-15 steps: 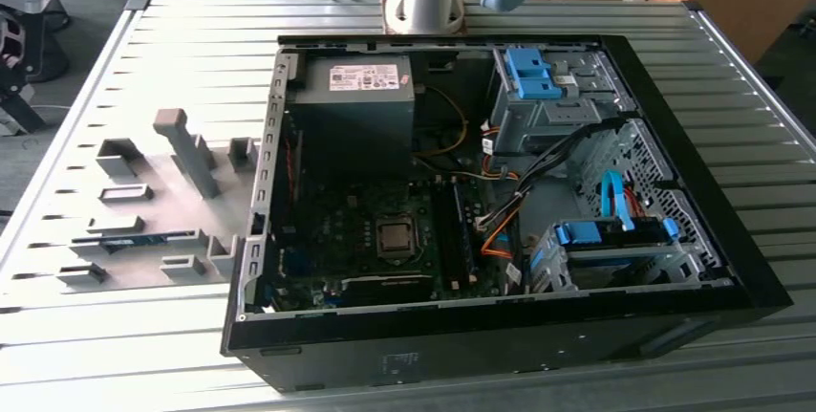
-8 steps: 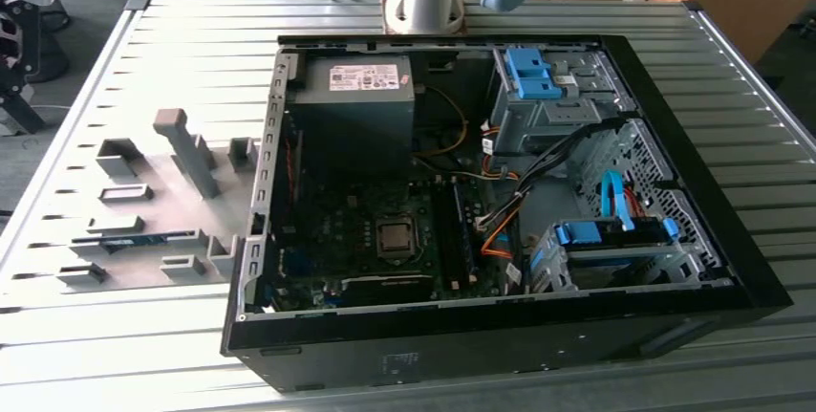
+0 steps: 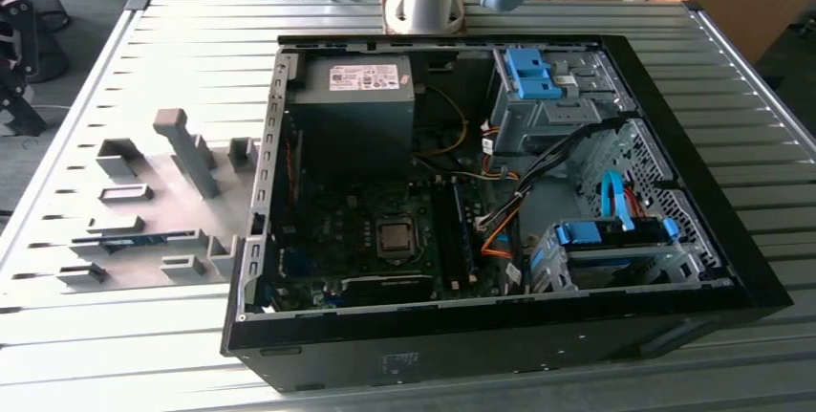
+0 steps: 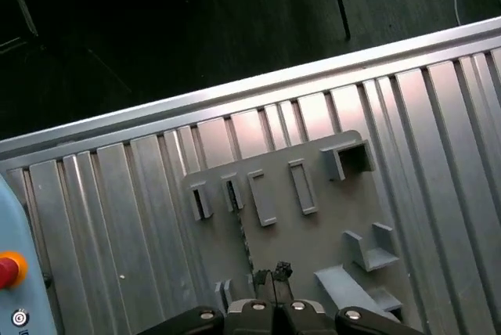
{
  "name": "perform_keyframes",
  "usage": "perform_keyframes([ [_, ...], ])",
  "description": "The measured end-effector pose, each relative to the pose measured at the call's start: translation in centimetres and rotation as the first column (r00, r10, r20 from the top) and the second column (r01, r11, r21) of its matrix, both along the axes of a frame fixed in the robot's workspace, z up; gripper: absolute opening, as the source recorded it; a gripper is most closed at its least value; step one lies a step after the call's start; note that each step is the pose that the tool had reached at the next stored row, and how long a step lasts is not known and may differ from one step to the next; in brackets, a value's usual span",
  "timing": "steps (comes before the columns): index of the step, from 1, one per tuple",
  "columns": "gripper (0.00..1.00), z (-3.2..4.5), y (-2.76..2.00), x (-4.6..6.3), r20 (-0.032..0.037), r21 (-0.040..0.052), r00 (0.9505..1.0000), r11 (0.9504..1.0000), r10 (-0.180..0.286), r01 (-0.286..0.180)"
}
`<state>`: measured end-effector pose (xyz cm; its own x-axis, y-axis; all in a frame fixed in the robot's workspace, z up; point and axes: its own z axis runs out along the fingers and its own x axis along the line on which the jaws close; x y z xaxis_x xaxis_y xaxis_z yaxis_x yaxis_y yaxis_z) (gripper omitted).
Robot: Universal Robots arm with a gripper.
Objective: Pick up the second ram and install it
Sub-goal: 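Pick up the second ram and move it above second insertion slot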
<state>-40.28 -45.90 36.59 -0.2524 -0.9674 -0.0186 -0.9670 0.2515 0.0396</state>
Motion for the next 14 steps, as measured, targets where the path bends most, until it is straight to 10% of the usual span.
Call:
perform_keyframes([
  [6, 0.10, -0.19, 0.00, 0.00, 0.0012, 0.0000, 0.9943, 0.9943, 0.106, -0.106],
  [14, 0.10, -0.39, 0.00, 0.00, 0.0018, -0.0002, 0.9711, 0.9712, 0.238, -0.238],
])
